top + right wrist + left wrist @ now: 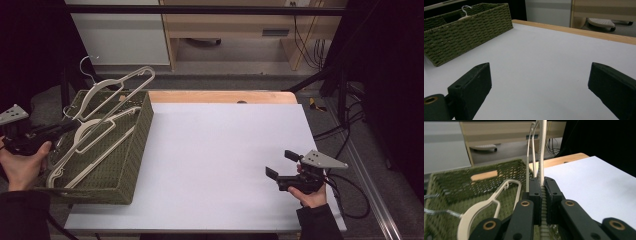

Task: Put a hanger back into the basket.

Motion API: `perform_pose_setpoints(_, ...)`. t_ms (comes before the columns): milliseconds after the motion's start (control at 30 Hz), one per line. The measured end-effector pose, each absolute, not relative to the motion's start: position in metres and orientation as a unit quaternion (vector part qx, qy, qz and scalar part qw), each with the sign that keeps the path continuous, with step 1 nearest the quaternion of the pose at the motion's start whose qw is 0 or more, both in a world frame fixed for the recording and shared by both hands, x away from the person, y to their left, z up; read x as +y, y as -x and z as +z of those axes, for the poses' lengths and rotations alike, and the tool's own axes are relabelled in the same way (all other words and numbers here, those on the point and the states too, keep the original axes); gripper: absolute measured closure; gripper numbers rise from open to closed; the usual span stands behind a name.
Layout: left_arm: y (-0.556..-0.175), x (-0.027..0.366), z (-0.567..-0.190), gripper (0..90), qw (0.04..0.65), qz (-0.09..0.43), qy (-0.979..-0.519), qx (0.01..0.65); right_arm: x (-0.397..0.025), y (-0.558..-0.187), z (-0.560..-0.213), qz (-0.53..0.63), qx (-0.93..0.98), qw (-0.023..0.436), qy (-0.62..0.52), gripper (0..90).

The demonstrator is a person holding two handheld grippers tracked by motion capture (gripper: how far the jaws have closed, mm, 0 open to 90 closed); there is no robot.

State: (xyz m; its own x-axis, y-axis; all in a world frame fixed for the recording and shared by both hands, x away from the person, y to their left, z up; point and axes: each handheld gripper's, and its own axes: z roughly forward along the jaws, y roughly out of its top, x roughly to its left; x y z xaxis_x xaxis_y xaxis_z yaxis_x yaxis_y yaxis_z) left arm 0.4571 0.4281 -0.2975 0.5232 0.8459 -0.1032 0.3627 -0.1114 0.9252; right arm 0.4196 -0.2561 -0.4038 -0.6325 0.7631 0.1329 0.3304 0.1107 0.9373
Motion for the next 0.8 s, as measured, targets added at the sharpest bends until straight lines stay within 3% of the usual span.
perform_pose_setpoints(533, -0.445, 0.464, -0.318, 85.2, 0.486, 0.223, -0.724, 0.436, -0.255, -0.42, -0.405, 0.545, 0.719, 0.197, -0.384, 5.4)
perform_pose_setpoints(800, -0.447, 0.463, -0.336, 85.2, 0.477, 0.187, -0.723, 0.463, -0.255, -0.42, -0.405, 0.545, 0.72, 0.197, -0.382, 5.4)
